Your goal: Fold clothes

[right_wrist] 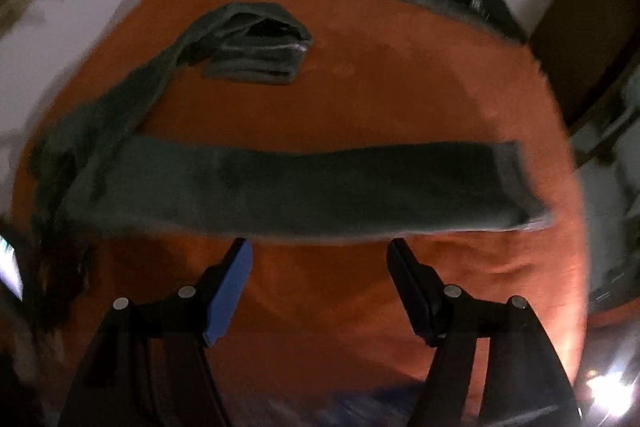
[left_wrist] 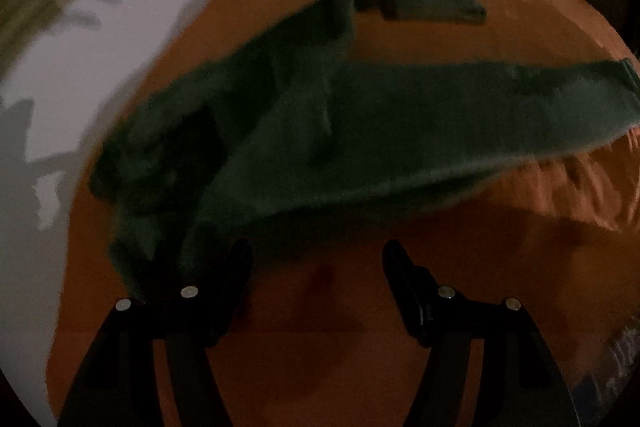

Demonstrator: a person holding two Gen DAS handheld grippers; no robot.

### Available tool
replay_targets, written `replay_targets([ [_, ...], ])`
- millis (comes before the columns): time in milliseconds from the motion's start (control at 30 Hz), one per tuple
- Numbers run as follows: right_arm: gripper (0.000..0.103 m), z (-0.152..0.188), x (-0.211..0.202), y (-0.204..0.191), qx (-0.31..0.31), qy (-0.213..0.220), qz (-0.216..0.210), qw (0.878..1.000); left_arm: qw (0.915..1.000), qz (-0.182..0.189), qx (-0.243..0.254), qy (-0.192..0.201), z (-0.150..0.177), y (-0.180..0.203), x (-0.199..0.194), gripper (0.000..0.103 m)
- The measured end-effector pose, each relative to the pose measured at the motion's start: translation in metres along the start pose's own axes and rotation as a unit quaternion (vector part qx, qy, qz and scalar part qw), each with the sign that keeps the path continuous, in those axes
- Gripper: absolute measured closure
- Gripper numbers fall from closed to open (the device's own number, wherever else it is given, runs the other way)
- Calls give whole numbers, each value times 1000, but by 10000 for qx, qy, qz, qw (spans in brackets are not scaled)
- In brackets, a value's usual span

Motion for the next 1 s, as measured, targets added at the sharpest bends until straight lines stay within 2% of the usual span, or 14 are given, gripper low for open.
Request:
replay_targets([
  [67, 34, -8, 42, -13, 401, 207, -384, 9982, 9997, -156, 114, 149, -11, 5, -4, 35],
  [200, 34, -12, 99, -9, 1155, 381, -668, 9903, 9997, -232, 66, 0, -13, 16, 7, 35],
  [233, 34, -13, 105, -5, 1113, 528, -607, 9905, 9997, -208, 80, -59, -12, 18, 15, 35],
  [333, 34, -19, 117, 9, 855, 664, 69, 9941, 9987, 60, 401, -315, -9, 32, 38, 35],
  [433, 35, -25, 133, 19, 837, 398, 70, 9957, 9980, 74, 612, -156, -12, 40, 46, 35],
  [500, 66, -28, 141, 21, 752, 377, 78, 9964, 9966, 20, 815, -66, -15, 46, 52, 35],
  [533, 100, -29, 145, 21, 675, 401, 80, 9969, 9961, 86, 874, -39, -15, 50, 55, 51],
  [567, 103, -31, 147, 22, 658, 418, 53, 9969, 9955, 152, 932, -12, -15, 53, 58, 74],
  [667, 103, -36, 148, 27, 667, 507, -8, 9965, 9945, -2, 1036, 180, -16, 57, 55, 83],
  [767, 103, -43, 137, 33, 788, 668, -30, 9946, 9937, -154, 1060, 320, -19, 56, 50, 83],
  [833, 103, -48, 130, 37, 868, 775, -45, 9932, 9941, -195, 1014, 340, -22, 53, 49, 79],
  [900, 103, -53, 123, 41, 950, 875, -63, 9916, 9956, -476, 768, 263, -25, 47, 49, 70],
  [933, 103, -51, 123, 43, 1023, 818, -130, 9913, 9943, -614, 816, 308, -25, 47, 49, 63],
  [1000, 95, -42, 124, 44, 1131, 742, -163, 9907, 9907, -814, 1015, 401, -26, 48, 48, 60],
])
Point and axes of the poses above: each gripper's, at about its wrist camera, not at the fingertips, and x roughly the way its jaws point, y to its right, z to its underside, the point moved 10 cm from there along x, roughly the way its jaws point, and after that the axes turned 8 degrees about -y, right-handed, at the moved point
